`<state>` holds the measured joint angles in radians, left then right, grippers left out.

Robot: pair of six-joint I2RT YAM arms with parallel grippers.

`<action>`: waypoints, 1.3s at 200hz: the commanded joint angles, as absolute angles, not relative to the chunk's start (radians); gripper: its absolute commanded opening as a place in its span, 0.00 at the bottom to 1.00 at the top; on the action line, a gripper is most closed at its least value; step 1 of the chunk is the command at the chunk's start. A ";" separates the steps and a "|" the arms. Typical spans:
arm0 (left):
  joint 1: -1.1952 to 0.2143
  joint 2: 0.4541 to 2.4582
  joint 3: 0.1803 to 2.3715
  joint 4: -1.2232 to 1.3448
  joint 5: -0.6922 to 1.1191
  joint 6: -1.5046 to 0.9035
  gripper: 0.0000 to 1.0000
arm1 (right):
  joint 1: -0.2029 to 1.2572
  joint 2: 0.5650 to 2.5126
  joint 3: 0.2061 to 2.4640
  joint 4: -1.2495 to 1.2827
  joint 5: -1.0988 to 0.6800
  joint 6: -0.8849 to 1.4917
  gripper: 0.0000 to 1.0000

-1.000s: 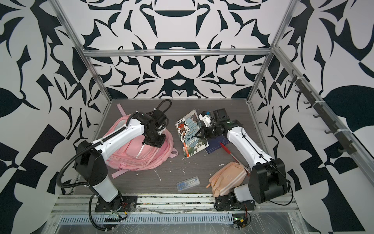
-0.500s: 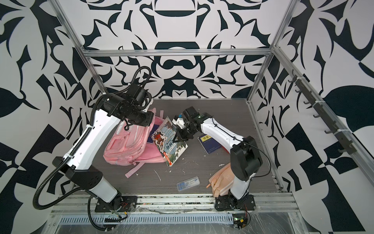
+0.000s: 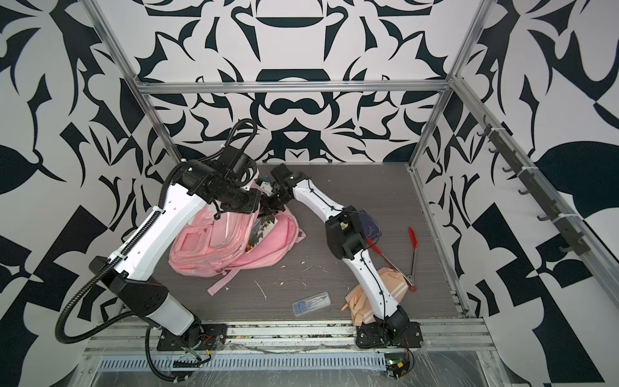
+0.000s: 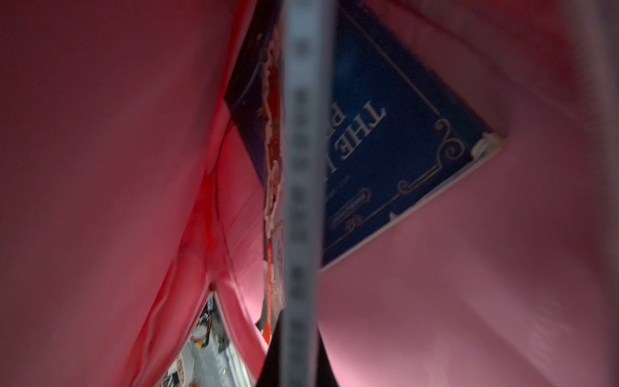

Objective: Pack books, pencil case, and school supplies into a backpack
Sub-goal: Place the book in the student bag.

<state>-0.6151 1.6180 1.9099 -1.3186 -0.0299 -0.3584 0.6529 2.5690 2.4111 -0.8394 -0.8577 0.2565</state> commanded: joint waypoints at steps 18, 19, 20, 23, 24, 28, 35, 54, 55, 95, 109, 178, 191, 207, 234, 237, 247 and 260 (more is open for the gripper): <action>-0.648 1.568 1.896 -1.285 0.035 -0.403 0.00 | 0.683 2.692 2.565 -0.820 -0.908 0.301 0.00; -0.647 1.568 1.894 -1.284 0.035 -0.403 0.00 | 0.684 2.693 2.566 -0.818 -0.906 0.303 0.00; -0.648 1.568 1.892 -1.283 0.035 -0.403 0.00 | 0.684 2.695 2.566 -0.813 -0.905 0.307 0.00; -0.648 1.568 1.887 -1.280 0.035 -0.403 0.00 | 0.685 2.699 2.569 -0.800 -0.900 0.313 0.00; -0.648 1.568 1.886 -1.280 0.035 -0.403 0.00 | 0.685 2.700 2.569 -0.796 -0.899 0.316 0.00; -0.649 1.567 1.880 -1.277 0.034 -0.405 0.00 | 0.686 2.706 2.574 -0.787 -0.893 0.321 0.00; -0.648 1.568 1.872 -1.275 0.031 -0.405 0.00 | 0.687 2.715 2.586 -0.783 -0.879 0.324 0.00; -0.648 1.574 1.864 -1.275 0.019 -0.400 0.00 | 0.691 2.699 2.588 -0.819 -0.795 0.276 0.05; -0.648 1.575 1.864 -1.275 0.020 -0.399 0.00 | 0.691 2.695 2.584 -0.820 -0.789 0.272 0.06; -0.644 1.586 1.861 -1.289 -0.016 -0.388 0.00 | 0.692 2.487 2.436 -0.861 -0.596 0.177 0.56; -0.636 1.579 1.847 -1.277 -0.019 -0.388 0.00 | 0.692 2.433 2.409 -0.912 -0.558 0.157 0.73; -0.588 1.580 1.830 -1.196 0.016 -0.399 0.00 | 0.617 1.921 1.596 -0.542 -0.544 0.590 0.81; -0.586 1.593 1.840 -1.187 0.031 -0.398 0.00 | 0.617 1.857 1.491 -0.470 -0.593 0.667 0.81; -0.586 1.601 1.843 -1.180 0.047 -0.398 0.00 | 0.617 1.807 1.327 -0.216 -0.655 0.854 0.80; -0.586 1.579 1.803 -1.169 0.061 -0.400 0.00 | 0.621 1.848 1.283 -0.046 -0.678 0.963 0.78; -0.586 1.575 1.797 -1.168 0.061 -0.400 0.00 | 0.621 1.855 1.284 -0.033 -0.678 0.971 0.78; -0.586 1.560 1.777 -1.162 0.064 -0.402 0.00 | 0.624 1.889 1.294 0.011 -0.683 1.004 0.77; -0.586 1.542 1.751 -1.150 0.073 -0.408 0.00 | 0.636 1.947 1.315 0.065 -0.692 1.050 0.75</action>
<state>-0.5869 1.5959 1.7866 -1.1934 0.0326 -0.3943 0.6201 1.8935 1.2846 -0.1577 -0.6533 0.9005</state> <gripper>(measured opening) 0.056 0.757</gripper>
